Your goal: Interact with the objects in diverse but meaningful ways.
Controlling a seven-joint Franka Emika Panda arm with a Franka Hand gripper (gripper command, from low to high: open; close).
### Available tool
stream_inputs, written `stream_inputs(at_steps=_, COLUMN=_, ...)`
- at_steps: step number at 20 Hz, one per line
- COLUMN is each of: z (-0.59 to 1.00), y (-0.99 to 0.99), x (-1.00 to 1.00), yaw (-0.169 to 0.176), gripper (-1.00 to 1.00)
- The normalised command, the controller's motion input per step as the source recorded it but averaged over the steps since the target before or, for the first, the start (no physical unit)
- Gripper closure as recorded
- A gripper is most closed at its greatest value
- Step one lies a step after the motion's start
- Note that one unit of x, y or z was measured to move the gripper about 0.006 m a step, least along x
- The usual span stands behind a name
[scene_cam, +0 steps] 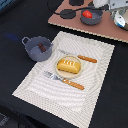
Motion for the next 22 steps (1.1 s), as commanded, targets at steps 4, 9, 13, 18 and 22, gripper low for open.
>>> stream_inputs(at_steps=4, z=-0.25, y=-0.05, x=-1.0, yaw=0.069, gripper=1.0)
stream_inputs(at_steps=9, z=-0.3, y=-0.06, x=-1.0, yaw=0.058, gripper=1.0)
stream_inputs(at_steps=13, z=-0.26, y=0.08, x=-0.97, yaw=0.059, gripper=1.0)
stream_inputs(at_steps=18, z=0.05, y=0.58, x=-0.63, yaw=0.026, gripper=1.0)
stream_inputs(at_steps=22, z=0.16, y=0.78, x=-0.38, yaw=0.01, gripper=1.0)
